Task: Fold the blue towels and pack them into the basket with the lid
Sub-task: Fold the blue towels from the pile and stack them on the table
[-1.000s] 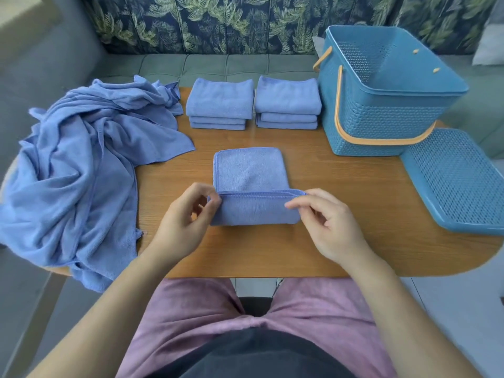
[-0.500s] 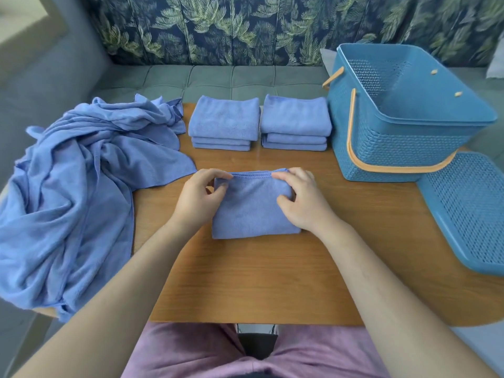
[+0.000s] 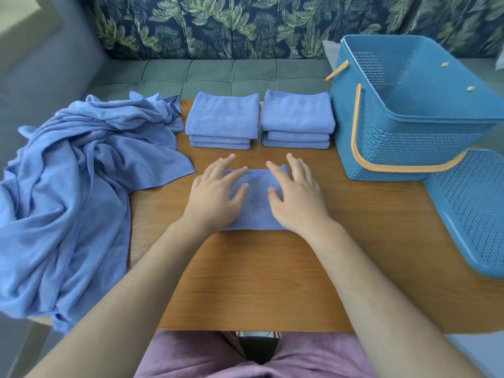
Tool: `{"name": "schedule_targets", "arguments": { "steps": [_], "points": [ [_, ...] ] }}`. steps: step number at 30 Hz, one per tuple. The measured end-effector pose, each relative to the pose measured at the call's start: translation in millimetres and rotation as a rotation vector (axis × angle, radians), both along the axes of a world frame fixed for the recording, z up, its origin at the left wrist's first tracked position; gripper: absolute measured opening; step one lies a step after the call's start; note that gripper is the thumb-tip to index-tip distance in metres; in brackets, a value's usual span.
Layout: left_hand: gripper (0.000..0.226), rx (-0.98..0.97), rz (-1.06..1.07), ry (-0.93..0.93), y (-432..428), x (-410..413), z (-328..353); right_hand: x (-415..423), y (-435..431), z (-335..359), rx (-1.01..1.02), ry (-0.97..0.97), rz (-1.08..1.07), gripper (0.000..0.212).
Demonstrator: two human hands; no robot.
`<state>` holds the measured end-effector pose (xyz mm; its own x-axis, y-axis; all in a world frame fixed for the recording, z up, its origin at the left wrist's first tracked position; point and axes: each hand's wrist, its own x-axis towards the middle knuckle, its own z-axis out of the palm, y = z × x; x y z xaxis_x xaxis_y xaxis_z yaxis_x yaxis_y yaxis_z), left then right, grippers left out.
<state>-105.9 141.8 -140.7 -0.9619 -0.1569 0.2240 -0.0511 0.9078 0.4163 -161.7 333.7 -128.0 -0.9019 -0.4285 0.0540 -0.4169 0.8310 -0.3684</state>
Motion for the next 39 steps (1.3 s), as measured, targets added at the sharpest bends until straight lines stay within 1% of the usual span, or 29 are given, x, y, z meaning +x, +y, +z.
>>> {"name": "schedule_targets", "arguments": {
  "steps": [3,6,8,10,11,13,15,17,19,22,24,28,30,35,39],
  "points": [
    [0.05,0.041,-0.063,-0.14,10,6,-12,22,-6,-18,0.047,-0.037,-0.008,0.058],
    [0.055,0.114,-0.048,-0.133,9,11,-24,32,-3,-38,0.01,-0.009,-0.097,0.058],
    [0.057,0.093,0.069,-0.106,12,14,-27,34,-3,-41,0.03,-0.007,-0.161,0.059],
    [0.061,0.061,0.21,-0.097,20,20,-27,37,-5,-40,0.042,0.015,-0.175,0.059],
    [0.062,0.055,0.244,-0.109,24,24,-28,38,-5,-40,0.027,0.043,-0.165,0.058],
    [0.063,0.062,0.251,-0.105,28,30,-30,40,-3,-38,-0.042,0.083,-0.142,0.057],
    [0.061,0.106,0.239,-0.046,25,34,-28,46,-2,-36,-0.14,0.071,-0.135,0.054],
    [0.058,0.16,0.207,-0.001,21,37,-26,53,-1,-33,-0.228,0.071,-0.11,0.053],
    [0.054,0.174,0.151,0.047,19,42,-24,59,1,-32,-0.293,0.064,-0.081,0.056],
    [0.052,0.238,0.039,0.166,15,45,-18,65,1,-26,-0.423,-0.034,-0.051,0.062],
    [0.051,0.283,-0.005,0.2,10,41,-7,62,-3,-17,-0.495,-0.092,-0.026,0.065],
    [0.052,0.37,0.012,0.204,-13,16,28,34,-22,17,-0.519,-0.07,0.019,0.069],
    [0.053,0.388,0.037,0.169,-27,0,49,15,-32,37,-0.492,-0.078,0.023,0.069],
    [0.053,0.34,0.051,0.128,-76,-74,98,-55,-79,81,-0.416,-0.093,0.03,0.07],
    [0.052,0.308,0.09,0.055,-101,-131,99,-108,-111,92,-0.337,-0.123,0.017,0.071]
  ]
}}
